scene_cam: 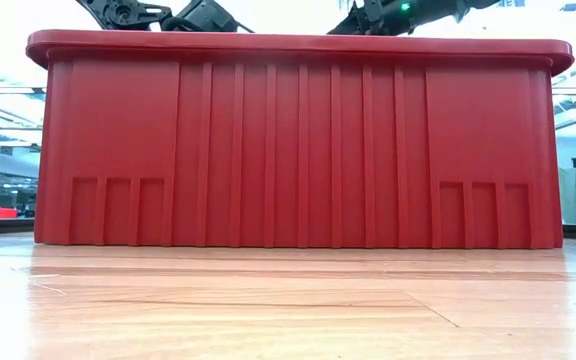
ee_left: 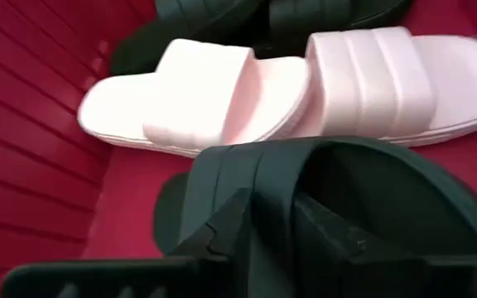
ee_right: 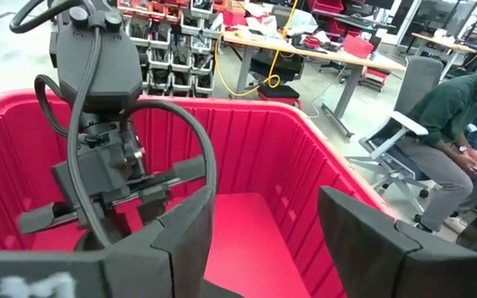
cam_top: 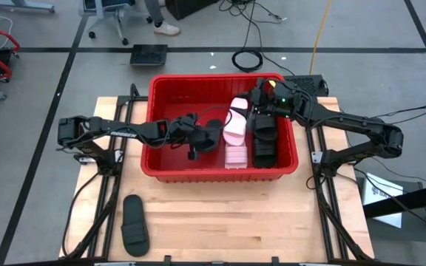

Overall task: Pick and place slides into bin
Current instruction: Put the black slide into the red container

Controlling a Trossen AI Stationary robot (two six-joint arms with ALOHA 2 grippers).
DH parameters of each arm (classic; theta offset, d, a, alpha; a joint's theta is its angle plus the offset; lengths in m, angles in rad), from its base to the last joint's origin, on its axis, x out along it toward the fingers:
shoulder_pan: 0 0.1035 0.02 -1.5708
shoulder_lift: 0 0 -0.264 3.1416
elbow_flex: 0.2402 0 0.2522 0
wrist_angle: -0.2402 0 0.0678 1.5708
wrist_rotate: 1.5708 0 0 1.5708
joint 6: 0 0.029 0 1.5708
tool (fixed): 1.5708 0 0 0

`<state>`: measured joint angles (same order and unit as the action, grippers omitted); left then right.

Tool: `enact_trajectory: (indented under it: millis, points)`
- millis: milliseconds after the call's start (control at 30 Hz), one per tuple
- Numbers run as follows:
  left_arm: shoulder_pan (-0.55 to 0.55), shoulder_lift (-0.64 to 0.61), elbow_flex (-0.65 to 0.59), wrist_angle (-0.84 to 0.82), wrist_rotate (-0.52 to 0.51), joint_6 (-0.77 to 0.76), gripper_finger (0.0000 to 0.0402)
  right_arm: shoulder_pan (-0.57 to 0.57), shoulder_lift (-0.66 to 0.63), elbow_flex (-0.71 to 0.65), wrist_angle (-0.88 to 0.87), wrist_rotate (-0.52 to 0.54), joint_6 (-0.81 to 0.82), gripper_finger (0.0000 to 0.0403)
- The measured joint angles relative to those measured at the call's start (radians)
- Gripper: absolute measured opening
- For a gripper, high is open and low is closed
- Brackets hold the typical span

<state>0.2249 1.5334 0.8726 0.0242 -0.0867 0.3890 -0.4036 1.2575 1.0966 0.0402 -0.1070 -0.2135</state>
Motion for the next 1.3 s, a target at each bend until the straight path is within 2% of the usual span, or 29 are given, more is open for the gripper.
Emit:
enact_trajectory:
  millis: [267,467,633,833,967,1200,1300]
  points:
    - [-0.004,0.001,-0.001,0.041,0.126,-0.057,0.0171,0.006,0.0,0.0,0.0,-0.002,0.008,0.0208]
    - [-0.019,0.001,-0.001,0.038,0.128,-0.055,0.0216,0.006,0.0,0.0,0.0,-0.002,0.011,0.0208]
    - [-0.024,-0.012,0.0,0.032,0.033,-0.051,0.0235,0.006,0.0,0.0,0.001,-0.002,0.011,0.0208]
    - [-0.022,-0.045,0.002,0.011,-0.069,-0.032,0.0237,0.006,0.0,0.0,0.0,-0.002,0.011,0.0208]
    - [-0.021,-0.085,0.002,-0.006,-0.089,-0.014,0.0237,0.009,0.0,0.0,0.001,-0.002,0.011,0.0208]
    - [-0.021,-0.177,-0.002,-0.088,-0.242,0.022,0.0237,0.014,0.0,0.0,0.008,-0.001,0.016,0.0208]
    - [-0.021,-0.218,0.001,-0.105,-0.271,0.021,0.0237,0.018,0.0,0.0,0.008,-0.001,0.03,0.0208]
